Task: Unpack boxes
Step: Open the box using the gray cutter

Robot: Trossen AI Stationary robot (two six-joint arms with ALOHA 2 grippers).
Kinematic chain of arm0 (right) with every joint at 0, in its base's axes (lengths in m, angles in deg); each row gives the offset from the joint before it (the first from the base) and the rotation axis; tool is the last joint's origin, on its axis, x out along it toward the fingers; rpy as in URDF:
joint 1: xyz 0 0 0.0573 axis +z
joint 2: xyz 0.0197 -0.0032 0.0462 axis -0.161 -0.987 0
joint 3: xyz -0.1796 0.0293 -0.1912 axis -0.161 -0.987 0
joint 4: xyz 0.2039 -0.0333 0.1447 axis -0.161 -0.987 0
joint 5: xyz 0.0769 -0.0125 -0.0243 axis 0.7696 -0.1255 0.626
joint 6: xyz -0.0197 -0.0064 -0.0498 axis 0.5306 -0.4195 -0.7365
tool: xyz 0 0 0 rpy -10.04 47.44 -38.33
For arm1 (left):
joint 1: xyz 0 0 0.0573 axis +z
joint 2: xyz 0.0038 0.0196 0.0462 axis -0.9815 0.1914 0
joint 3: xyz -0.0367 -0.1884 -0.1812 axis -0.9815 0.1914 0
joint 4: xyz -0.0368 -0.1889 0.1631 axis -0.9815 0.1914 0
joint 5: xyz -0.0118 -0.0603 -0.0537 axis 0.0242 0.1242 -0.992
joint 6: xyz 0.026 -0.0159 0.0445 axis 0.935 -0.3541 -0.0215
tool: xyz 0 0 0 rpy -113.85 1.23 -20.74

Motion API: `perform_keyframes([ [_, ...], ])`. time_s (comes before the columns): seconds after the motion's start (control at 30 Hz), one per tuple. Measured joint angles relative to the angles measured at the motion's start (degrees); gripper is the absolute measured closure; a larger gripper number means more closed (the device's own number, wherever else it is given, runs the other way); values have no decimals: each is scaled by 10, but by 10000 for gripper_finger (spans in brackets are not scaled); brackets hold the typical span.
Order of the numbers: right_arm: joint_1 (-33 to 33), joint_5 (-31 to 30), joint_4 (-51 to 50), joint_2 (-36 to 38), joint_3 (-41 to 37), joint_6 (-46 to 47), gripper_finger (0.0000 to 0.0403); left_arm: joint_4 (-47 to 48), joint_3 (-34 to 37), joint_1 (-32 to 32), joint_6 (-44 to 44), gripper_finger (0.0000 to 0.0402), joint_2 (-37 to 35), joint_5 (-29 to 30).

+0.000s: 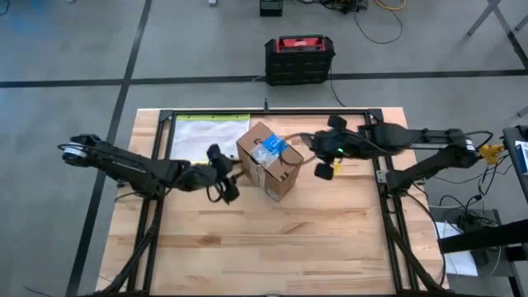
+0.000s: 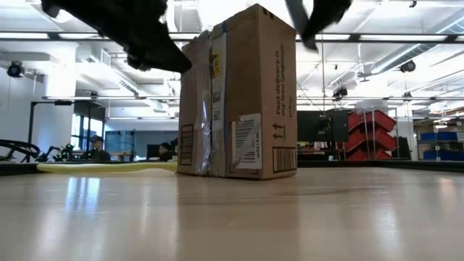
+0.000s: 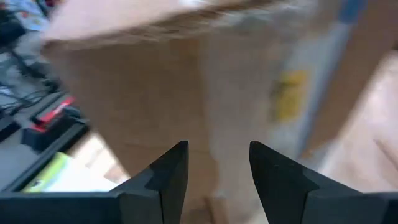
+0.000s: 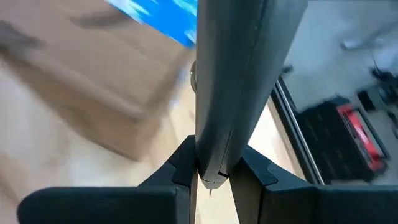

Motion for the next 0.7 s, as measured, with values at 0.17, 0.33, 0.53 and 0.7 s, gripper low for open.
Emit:
perform_keyframes([
  [0.17,-31,20,70,1,-60,-11,357,-70,1,27,36,246,27,0],
  [0.33,-25,63,137,1,-113,27,357,-142,-14,26,83,246,67,-9],
  [0.53,37,63,174,2,-163,95,357,-122,-100,27,148,246,112,-15],
  [0.7,98,21,164,16,-178,143,357,-39,-193,26,183,246,149,-31],
])
